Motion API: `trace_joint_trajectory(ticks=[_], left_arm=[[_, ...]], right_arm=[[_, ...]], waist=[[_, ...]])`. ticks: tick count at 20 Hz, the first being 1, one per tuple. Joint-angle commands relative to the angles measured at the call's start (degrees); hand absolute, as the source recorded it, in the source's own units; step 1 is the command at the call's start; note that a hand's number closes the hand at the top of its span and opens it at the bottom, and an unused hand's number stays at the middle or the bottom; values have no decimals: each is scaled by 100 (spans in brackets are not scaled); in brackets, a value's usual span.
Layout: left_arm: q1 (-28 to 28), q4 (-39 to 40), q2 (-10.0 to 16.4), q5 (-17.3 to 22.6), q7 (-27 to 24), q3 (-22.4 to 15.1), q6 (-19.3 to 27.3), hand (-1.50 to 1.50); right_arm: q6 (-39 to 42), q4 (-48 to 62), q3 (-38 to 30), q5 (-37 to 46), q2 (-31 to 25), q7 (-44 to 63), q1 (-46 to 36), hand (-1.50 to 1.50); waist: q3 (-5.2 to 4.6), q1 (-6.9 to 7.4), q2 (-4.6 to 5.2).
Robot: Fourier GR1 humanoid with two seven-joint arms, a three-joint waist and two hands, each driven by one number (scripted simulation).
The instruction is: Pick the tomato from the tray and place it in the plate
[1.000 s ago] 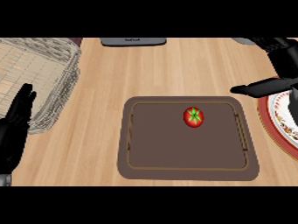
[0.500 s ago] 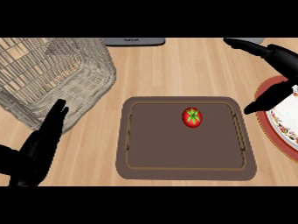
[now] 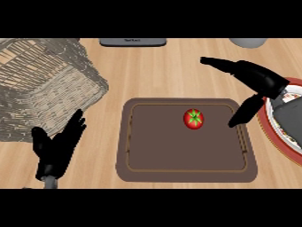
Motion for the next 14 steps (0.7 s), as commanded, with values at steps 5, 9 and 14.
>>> trace_joint_trajectory(ticks=[5, 9, 14], left_arm=[[-24, 567, -381, -282, -359, -34, -83, 0], [-114, 285, -475, -356, 136, -1, 68, 0], [-198, 234, -364, -415, 106, 242, -246, 0]], right_arm=[[345, -177, -53, 760, 250, 340, 373, -150], [352, -687, -48, 1009, 736, 803, 834, -150], [483, -965, -241, 1459, 1077, 857, 1193, -150]], waist=[[-5, 10, -9], [-4, 8, -14], [-4, 8, -14]])
